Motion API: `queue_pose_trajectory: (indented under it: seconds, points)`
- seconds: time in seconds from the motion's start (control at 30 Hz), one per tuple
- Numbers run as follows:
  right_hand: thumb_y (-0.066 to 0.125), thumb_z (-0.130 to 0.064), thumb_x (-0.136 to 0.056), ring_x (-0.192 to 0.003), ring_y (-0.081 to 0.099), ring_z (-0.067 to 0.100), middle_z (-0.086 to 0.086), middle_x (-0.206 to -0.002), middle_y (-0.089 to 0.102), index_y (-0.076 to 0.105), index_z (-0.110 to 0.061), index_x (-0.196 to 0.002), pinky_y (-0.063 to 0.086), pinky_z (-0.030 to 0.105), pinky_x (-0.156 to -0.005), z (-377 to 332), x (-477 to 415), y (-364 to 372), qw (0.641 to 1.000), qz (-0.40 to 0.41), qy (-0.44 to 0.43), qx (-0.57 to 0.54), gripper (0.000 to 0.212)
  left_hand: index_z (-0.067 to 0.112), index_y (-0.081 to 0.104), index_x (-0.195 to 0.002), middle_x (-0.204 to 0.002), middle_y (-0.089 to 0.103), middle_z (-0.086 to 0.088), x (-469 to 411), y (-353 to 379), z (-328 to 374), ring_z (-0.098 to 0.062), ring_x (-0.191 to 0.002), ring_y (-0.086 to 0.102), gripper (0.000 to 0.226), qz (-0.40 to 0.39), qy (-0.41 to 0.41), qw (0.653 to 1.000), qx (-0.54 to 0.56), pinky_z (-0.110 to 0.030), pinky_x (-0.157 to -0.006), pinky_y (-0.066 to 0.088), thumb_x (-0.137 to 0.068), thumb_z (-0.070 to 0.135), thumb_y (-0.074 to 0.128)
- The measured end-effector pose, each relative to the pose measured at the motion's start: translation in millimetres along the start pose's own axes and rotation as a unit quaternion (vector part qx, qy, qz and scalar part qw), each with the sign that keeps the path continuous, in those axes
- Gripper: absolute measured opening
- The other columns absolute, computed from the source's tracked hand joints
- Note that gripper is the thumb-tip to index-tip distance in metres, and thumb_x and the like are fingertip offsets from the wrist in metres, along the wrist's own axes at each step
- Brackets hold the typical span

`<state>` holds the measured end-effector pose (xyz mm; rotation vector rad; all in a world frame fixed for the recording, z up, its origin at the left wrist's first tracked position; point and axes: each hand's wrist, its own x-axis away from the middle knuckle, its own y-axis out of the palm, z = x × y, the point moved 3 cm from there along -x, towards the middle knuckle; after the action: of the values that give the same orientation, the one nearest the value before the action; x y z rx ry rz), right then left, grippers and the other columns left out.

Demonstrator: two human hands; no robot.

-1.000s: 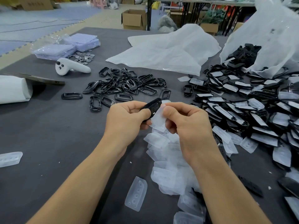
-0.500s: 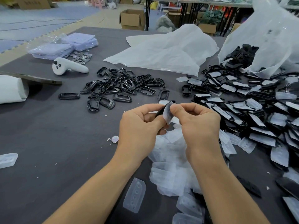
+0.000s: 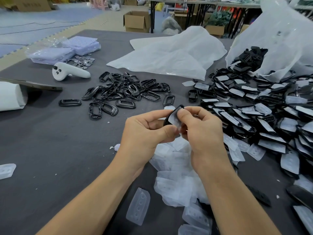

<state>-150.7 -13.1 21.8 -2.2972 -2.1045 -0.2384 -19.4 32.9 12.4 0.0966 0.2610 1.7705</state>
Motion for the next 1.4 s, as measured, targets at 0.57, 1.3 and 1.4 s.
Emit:
queue_pose_trajectory:
  seconds: [0.57,1.3,1.4]
  points:
    - [0.058,-0.003,-0.088,-0.057,0.051,0.016,0.009,-0.067,0.062,0.075,-0.006,-0.071,0.041,0.032,-0.058,-1.7,-1.4,5.2,0.994,-0.077,0.039,-0.062,0.024,0.011,0.076,-0.103,-0.081,0.079,-0.014,-2.9,-1.8,-5.4,-0.021,-0.068,0.077,0.020,0.078,-0.061,0.995,0.002,-0.023,-0.058,0.059,-0.091,-0.004,0.072]
    - [0.069,0.002,-0.086,-0.055,0.052,0.015,0.008,-0.065,0.066,0.070,-0.011,-0.071,0.044,0.021,-0.051,1.1,-2.2,2.1,0.997,-0.079,0.000,0.015,0.019,0.030,0.079,-0.076,-0.068,0.076,-0.008,-1.7,-3.3,-1.5,-0.018,-0.055,0.070,0.032,0.077,-0.001,0.992,-0.097,-0.024,-0.052,0.055,-0.088,0.001,0.075]
    - [0.070,-0.014,-0.075,-0.063,0.060,0.022,0.003,-0.064,0.068,0.070,-0.021,-0.064,0.051,0.042,-0.065,3.5,-1.6,3.9,0.992,-0.069,-0.049,0.090,0.013,0.024,0.077,-0.074,-0.065,0.075,-0.010,-2.5,-2.6,-2.8,-0.018,-0.053,0.066,0.011,0.068,-0.009,0.991,-0.111,-0.025,-0.051,0.052,-0.080,0.014,0.077]
